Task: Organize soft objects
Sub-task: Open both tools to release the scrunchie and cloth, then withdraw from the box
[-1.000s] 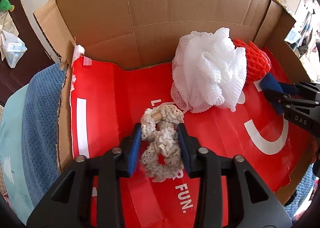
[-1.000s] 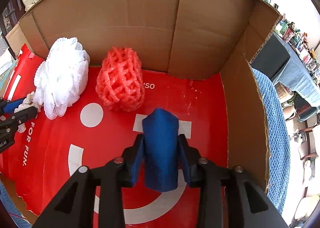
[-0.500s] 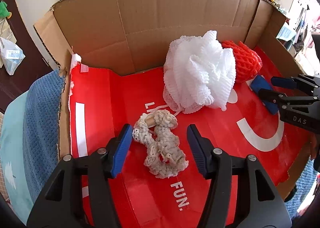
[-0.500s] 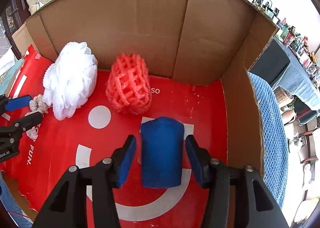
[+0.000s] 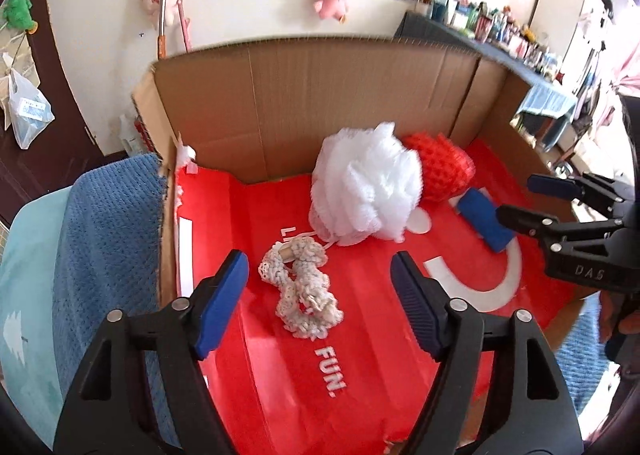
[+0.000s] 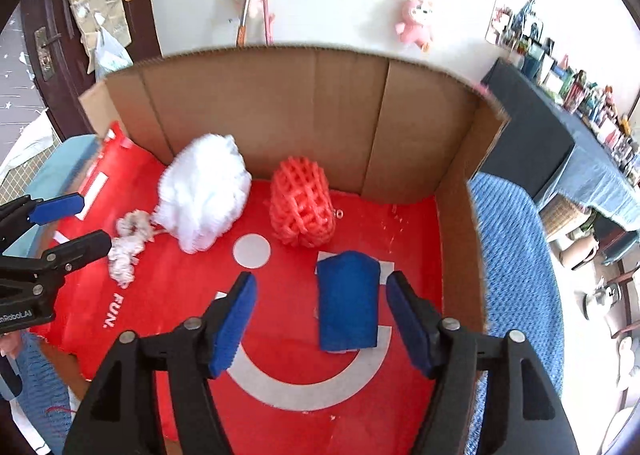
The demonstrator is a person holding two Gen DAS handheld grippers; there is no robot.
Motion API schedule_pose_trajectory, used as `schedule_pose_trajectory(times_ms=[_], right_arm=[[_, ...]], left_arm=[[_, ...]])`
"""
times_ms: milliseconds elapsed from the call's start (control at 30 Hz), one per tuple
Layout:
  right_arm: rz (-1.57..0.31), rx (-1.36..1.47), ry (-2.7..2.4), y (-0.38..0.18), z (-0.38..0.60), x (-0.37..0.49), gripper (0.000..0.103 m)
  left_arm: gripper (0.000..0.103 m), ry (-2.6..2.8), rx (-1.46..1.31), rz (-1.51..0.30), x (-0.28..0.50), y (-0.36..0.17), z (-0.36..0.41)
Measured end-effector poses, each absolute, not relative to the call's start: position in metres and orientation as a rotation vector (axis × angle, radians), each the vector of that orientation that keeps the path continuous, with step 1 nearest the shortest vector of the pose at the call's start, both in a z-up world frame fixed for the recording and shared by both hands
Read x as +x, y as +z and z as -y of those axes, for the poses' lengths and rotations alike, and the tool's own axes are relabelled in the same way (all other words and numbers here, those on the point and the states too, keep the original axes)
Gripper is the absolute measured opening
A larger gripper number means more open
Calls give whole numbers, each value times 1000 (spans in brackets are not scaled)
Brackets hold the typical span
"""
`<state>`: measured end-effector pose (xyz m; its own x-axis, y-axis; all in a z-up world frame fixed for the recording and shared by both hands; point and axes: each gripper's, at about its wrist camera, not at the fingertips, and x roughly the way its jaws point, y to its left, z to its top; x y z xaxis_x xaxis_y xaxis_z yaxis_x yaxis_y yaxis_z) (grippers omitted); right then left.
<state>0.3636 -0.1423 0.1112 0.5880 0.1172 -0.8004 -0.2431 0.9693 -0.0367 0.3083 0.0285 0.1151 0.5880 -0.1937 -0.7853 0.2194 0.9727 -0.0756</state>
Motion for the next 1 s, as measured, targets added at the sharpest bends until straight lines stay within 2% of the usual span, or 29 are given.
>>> schedule_pose_trajectory(times_ms=[133, 200, 300, 400, 600, 1000], right_arm=[[-860, -149, 219, 129, 142, 347, 74], [-828, -141, 224, 137, 142, 335, 81], [-767, -133, 228, 152, 143, 314, 84], [-704, -120, 237, 164, 146, 291, 93], [-574, -82, 248, 185, 151, 239, 103], [-389, -55, 195, 180, 164, 143, 103]], left_arm=[[76, -240, 2, -851, 292, 131, -37], [79, -240, -17, -813, 280, 141, -41], [85, -227, -23, -743, 263, 154, -40], [89, -215, -18, -663, 239, 170, -39], [95, -210, -45, -545, 190, 188, -42], [103, -167, -69, -329, 90, 188, -38]])
